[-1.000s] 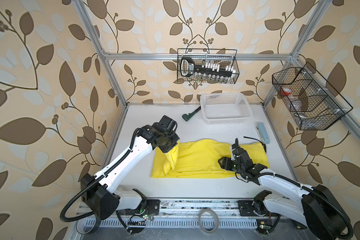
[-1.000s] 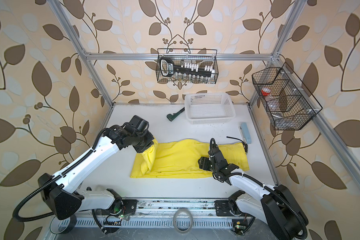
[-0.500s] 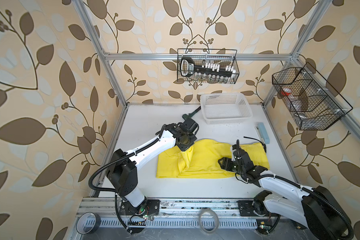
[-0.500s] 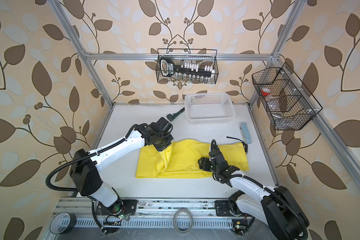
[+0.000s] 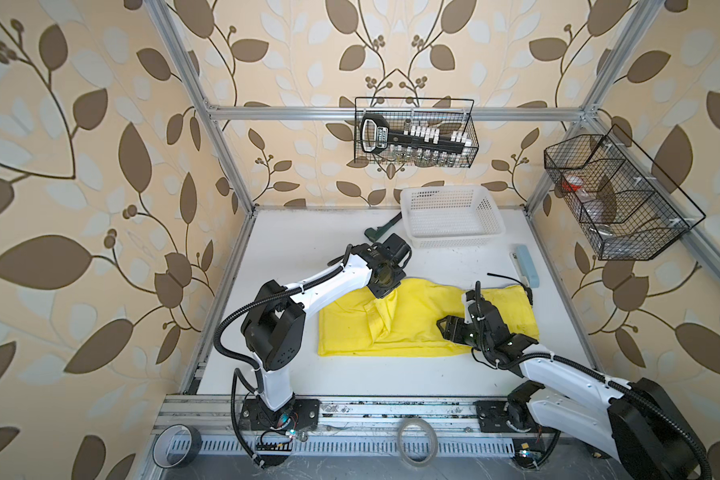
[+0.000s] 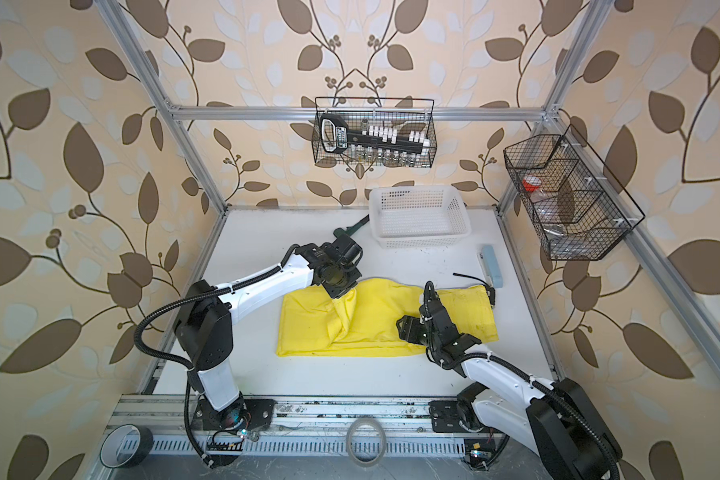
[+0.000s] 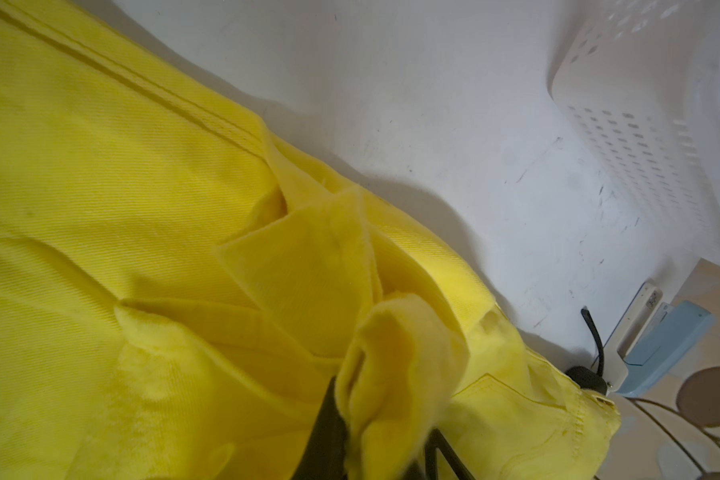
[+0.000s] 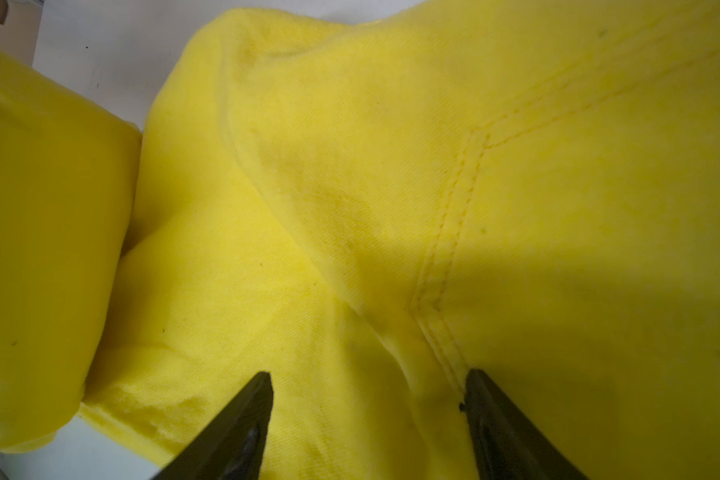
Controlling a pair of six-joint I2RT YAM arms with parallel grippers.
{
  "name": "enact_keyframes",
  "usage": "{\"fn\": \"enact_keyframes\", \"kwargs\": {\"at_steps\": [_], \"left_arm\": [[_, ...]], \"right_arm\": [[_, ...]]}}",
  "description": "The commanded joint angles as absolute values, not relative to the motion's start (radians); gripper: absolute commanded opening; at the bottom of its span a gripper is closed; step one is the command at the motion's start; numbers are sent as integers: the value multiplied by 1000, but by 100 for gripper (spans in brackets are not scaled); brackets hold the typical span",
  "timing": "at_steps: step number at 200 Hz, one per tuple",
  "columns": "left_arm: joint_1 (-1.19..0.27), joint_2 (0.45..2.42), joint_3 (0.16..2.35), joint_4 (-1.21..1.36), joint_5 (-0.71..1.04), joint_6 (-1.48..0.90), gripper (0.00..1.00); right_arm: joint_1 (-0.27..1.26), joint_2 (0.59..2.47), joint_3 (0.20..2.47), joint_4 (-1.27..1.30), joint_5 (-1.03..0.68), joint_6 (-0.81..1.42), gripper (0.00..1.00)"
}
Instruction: Fold and stack the trousers
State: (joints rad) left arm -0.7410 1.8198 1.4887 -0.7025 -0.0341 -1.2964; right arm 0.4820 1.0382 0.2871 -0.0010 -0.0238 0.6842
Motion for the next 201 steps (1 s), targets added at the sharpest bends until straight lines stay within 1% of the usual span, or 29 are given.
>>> {"fn": "enact_keyframes", "kwargs": {"at_steps": [1,17,30,42,64,83,88,109,126,138,161,165,175,185,201], "left_arm": [[-756,1830,1516,-641,15,-1258,28],[-762,1831,1532,-643,16,-1226,41],[-762,1833,1556,-658,33,-1192,49],[-762,1829,1564,-664,59,-1164,54],[-763,1794,1562,-661,109,-1111,61],[-763,1752,1592,-753,90,-1022,64],[-762,1738,1598,-787,74,-996,66],[-757,1673,1581,-897,15,-910,66],[-736,1629,1526,-975,-28,-869,66],[-710,1580,1463,-983,-45,-856,67],[-625,1461,1279,-886,26,-860,67],[-605,1447,1249,-871,39,-861,69],[-551,1391,1173,-819,83,-855,70],[-497,1366,1112,-759,145,-846,70],[-460,1361,1061,-701,219,-830,70]], "right_arm": [[481,1007,269,-57,-44,692,74],[472,971,284,-93,-48,689,75],[470,932,297,-124,-44,680,74],[463,896,320,-169,-34,669,74],[445,847,361,-237,-25,644,74],[440,819,404,-279,-31,618,74],[440,812,415,-287,-33,612,74],[462,802,466,-300,-51,604,74],[520,819,512,-295,-32,605,73],[575,853,542,-284,-6,609,72],[691,943,590,-228,41,629,68],[708,962,598,-214,42,632,67],[755,1012,618,-185,59,634,66],[805,1069,641,-176,118,622,66],[856,1172,670,-187,207,596,64]]}}
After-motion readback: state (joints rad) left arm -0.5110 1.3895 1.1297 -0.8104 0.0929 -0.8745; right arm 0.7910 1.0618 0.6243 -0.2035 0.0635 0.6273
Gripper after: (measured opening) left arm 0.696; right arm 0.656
